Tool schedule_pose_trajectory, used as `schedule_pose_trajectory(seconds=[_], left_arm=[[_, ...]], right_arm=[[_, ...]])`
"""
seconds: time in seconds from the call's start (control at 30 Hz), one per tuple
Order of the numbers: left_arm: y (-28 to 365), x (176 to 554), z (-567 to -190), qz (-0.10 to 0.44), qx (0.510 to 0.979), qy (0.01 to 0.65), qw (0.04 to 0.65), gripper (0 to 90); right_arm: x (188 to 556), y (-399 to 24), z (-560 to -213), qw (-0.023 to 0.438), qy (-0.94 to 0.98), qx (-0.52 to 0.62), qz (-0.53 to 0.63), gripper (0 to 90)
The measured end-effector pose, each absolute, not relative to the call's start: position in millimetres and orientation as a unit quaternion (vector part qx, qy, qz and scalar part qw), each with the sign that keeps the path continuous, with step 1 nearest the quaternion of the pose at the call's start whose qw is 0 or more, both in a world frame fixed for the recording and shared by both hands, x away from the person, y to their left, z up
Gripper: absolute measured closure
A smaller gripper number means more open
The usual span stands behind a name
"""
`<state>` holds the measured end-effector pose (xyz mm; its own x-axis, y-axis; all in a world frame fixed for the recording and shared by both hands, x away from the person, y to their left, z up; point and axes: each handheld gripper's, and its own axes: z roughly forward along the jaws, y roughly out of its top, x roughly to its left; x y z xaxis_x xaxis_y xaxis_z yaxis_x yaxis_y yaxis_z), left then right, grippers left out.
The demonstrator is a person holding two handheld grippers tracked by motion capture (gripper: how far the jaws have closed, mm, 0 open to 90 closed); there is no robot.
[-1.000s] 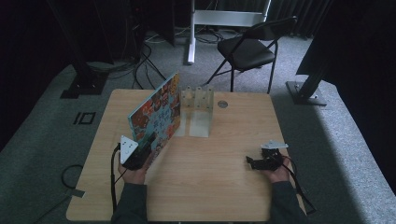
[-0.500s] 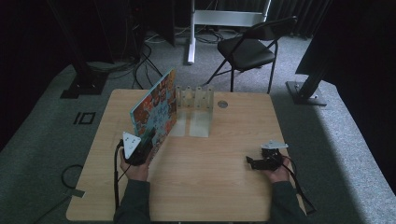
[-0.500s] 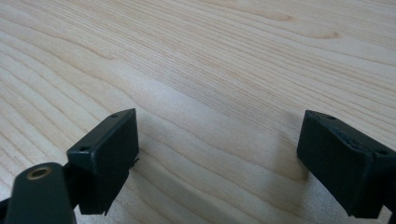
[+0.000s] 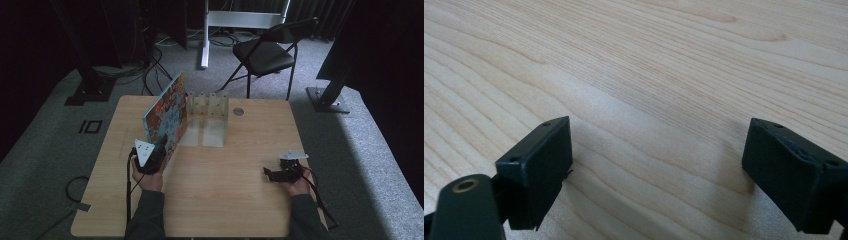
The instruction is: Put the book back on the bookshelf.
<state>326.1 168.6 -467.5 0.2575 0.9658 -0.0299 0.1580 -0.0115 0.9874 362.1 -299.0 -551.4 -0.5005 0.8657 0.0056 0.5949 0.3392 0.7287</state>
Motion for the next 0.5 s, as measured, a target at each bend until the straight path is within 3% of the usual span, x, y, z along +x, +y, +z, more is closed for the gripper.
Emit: schedule_pose_trajectory(seconds=[0.5], left_arm=[[158.4,331.7,-471.2,0.419,0.584,0.483,0.501,81.2]], right_arm=[[362.1,-299.0,-551.4,0.196,0.794,0.460,0.345,12.4]])
